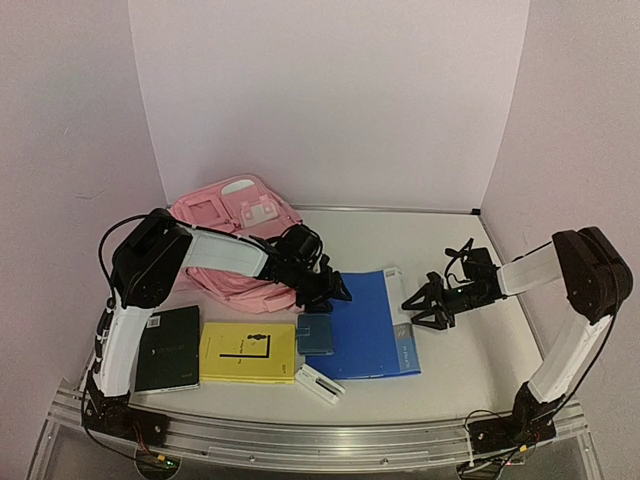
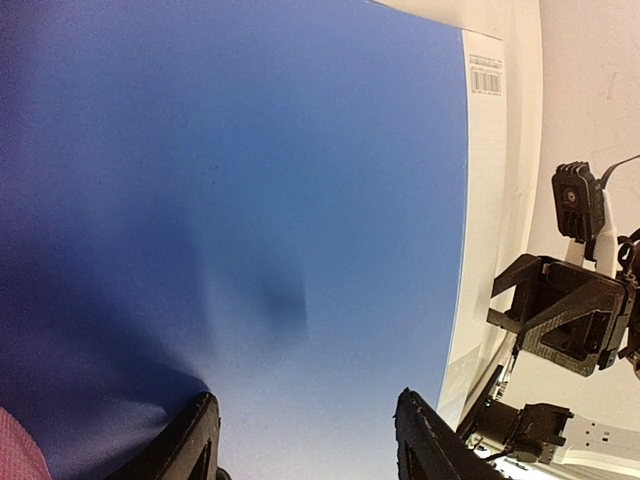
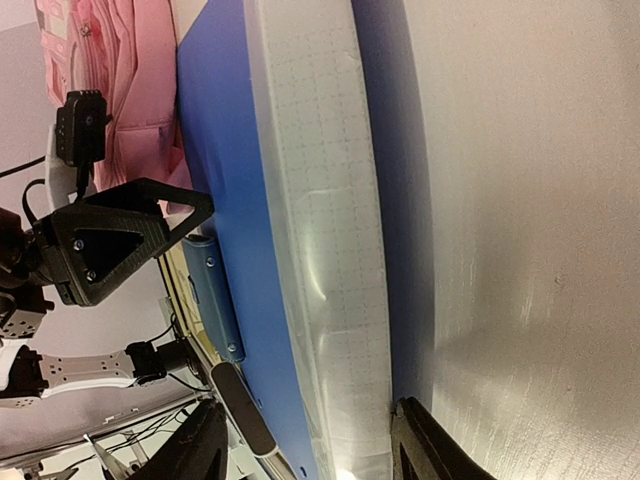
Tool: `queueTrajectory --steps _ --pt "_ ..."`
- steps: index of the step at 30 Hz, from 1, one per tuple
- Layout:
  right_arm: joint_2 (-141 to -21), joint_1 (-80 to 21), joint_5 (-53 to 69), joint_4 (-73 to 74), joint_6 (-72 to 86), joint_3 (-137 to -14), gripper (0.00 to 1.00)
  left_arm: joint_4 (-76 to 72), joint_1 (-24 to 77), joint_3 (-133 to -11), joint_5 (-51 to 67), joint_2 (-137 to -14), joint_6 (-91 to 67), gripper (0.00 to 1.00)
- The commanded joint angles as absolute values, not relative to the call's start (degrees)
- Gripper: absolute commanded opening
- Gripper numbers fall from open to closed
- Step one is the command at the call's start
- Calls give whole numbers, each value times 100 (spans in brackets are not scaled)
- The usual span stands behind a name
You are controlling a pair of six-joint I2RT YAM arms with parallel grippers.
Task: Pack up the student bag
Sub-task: Pick up the files from the center of the board.
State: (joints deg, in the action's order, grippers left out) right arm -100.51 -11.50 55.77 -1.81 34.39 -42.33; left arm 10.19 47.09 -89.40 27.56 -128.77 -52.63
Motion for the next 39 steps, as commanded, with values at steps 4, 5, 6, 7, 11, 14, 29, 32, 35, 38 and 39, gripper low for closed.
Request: queueTrajectory --steps 4,5,6,7,11,14,29,32,35,38,39 --pt "-10253 -1228 5101 -411 3348 -4288 54 1904 4612 -9260 2460 -12671 -4731 61" --pt "-10274 -1230 4892 -278 3244 -4315 54 1954 4598 -9287 2437 -12620 -4669 62" --pt "-10297 -1230 4659 -44 3127 -4357 55 2058 4589 -9339 2360 -12547 -4582 63" --pt "-10316 -1230 4427 172 3015 -4401 55 2176 4582 -9408 2276 -12475 -4490 64" --pt "-10266 -1229 4054 532 2742 -4476 58 2744 4525 -9586 1837 -12167 -4231 67" --pt "-10260 -1232 4042 611 2665 -4507 59 2642 4370 -9244 1927 -11991 -4361 69" --pt "-10488 -1509 4017 604 2672 -4594 64 2104 4314 -8462 2340 -12263 -4657 72" --pt "-10562 -1563 4129 568 2680 -4622 64 2596 4346 -8527 1978 -12413 -4595 73" --pt "-10601 -1590 4259 407 2790 -4590 64 2825 4384 -8492 1640 -12487 -4578 73" --pt "-10609 -1594 4361 265 2885 -4557 64 2884 4391 -8475 1593 -12581 -4571 72" --pt "-10628 -1595 4436 176 2917 -4539 64 2846 4401 -8454 1633 -12618 -4582 72"
